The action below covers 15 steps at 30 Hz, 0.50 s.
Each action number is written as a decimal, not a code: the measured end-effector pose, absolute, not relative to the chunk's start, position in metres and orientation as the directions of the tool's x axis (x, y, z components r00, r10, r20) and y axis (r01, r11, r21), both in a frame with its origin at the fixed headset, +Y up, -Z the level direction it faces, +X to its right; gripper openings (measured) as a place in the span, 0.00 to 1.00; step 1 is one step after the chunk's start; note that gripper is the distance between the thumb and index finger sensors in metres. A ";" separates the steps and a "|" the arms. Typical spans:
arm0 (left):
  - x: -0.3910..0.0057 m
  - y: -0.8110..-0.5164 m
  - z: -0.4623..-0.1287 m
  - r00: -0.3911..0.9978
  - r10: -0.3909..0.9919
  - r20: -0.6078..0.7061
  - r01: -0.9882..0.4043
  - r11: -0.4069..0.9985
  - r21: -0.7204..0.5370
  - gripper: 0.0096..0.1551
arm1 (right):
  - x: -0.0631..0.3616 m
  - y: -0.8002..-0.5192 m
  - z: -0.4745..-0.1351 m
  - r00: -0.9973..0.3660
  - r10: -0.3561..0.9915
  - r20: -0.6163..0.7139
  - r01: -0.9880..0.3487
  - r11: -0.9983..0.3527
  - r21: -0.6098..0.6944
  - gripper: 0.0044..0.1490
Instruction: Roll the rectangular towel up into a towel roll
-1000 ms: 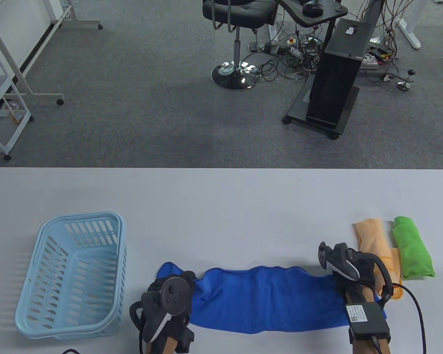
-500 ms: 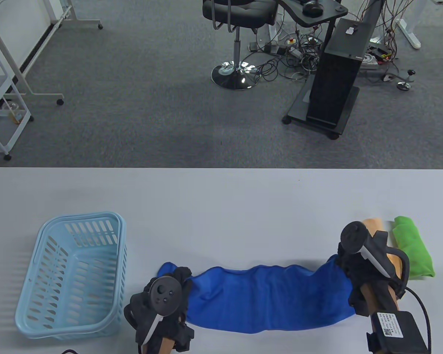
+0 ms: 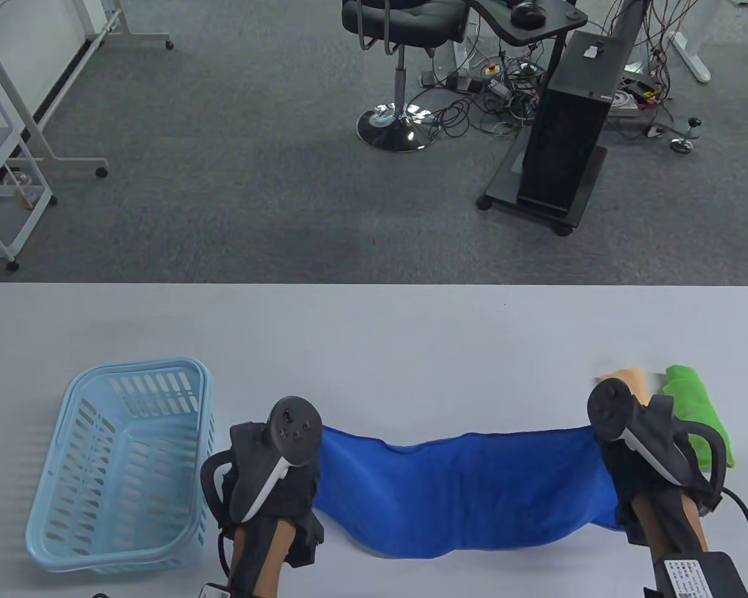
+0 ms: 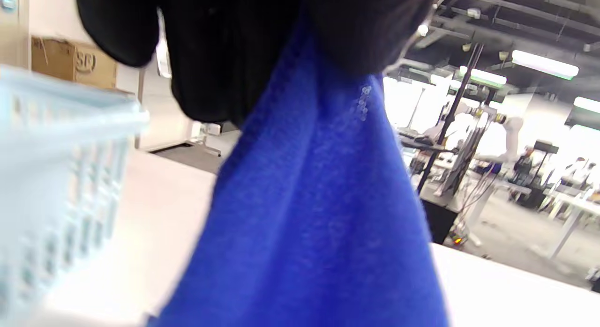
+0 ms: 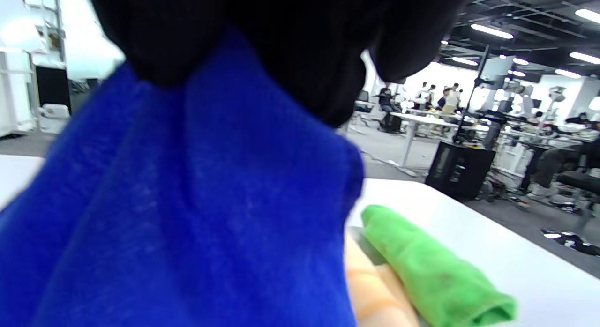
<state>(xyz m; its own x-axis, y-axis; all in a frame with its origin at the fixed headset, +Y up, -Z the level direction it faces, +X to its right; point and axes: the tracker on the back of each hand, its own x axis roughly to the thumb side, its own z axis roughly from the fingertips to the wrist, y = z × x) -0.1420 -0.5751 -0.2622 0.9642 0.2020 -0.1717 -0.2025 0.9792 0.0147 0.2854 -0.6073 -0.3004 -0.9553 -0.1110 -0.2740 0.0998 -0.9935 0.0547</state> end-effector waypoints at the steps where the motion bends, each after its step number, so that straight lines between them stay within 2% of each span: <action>1: -0.146 -0.569 -0.263 0.967 0.177 -0.185 -0.173 0.984 0.038 0.23 | 0.287 -0.607 -0.301 -0.952 -0.121 -0.281 0.110 -0.992 0.057 0.28; 7: -0.194 -0.544 -0.274 0.947 0.112 -0.302 -0.080 0.990 0.117 0.24 | 0.292 -0.606 -0.306 -0.931 -0.197 -0.308 0.191 -0.980 0.048 0.27; 11: -0.223 -0.541 -0.280 0.921 0.103 -0.377 -0.077 0.994 0.083 0.21 | 0.306 -0.609 -0.309 -0.881 -0.291 -0.372 0.273 -0.957 0.102 0.27; 15: -0.247 -0.542 -0.286 0.890 0.100 -0.445 -0.049 0.991 0.125 0.21 | 0.329 -0.616 -0.307 -0.833 -0.344 -0.433 0.327 -0.938 0.116 0.25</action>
